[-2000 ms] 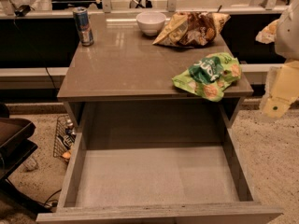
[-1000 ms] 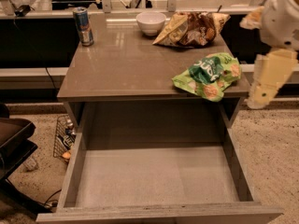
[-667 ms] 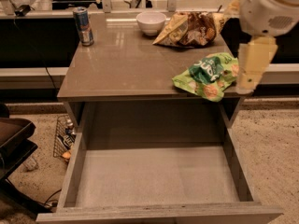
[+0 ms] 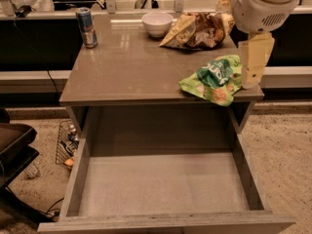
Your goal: Move green rice chip bag near redbull can
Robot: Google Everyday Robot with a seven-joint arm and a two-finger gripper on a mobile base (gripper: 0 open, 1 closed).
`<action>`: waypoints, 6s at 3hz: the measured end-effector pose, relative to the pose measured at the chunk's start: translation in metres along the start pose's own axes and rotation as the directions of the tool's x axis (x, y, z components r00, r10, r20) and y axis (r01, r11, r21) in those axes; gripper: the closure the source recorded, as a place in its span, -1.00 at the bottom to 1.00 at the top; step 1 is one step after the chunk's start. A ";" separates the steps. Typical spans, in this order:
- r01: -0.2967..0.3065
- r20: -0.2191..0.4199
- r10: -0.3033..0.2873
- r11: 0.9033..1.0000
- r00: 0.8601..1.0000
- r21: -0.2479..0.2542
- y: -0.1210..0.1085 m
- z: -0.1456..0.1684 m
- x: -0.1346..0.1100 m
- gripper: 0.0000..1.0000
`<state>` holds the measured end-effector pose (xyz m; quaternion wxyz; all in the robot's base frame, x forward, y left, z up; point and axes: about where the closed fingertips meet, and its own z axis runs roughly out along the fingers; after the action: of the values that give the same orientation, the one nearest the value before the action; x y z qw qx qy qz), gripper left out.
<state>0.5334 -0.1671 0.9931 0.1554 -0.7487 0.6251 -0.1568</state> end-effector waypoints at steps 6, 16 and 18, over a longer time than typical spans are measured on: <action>0.205 0.172 -0.186 0.973 0.967 -0.102 -0.010 0.111 0.084 -1.00; 0.333 0.176 -0.329 0.943 0.928 0.011 -0.101 0.093 -0.009 1.00; 0.364 0.203 -0.383 0.923 0.901 0.127 -0.138 0.081 -0.048 1.00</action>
Offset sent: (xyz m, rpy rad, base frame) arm 0.0372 -0.0371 -0.0152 0.0125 0.0333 0.1025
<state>0.6830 -0.0930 0.9771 0.2237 -0.8601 0.4411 -0.1251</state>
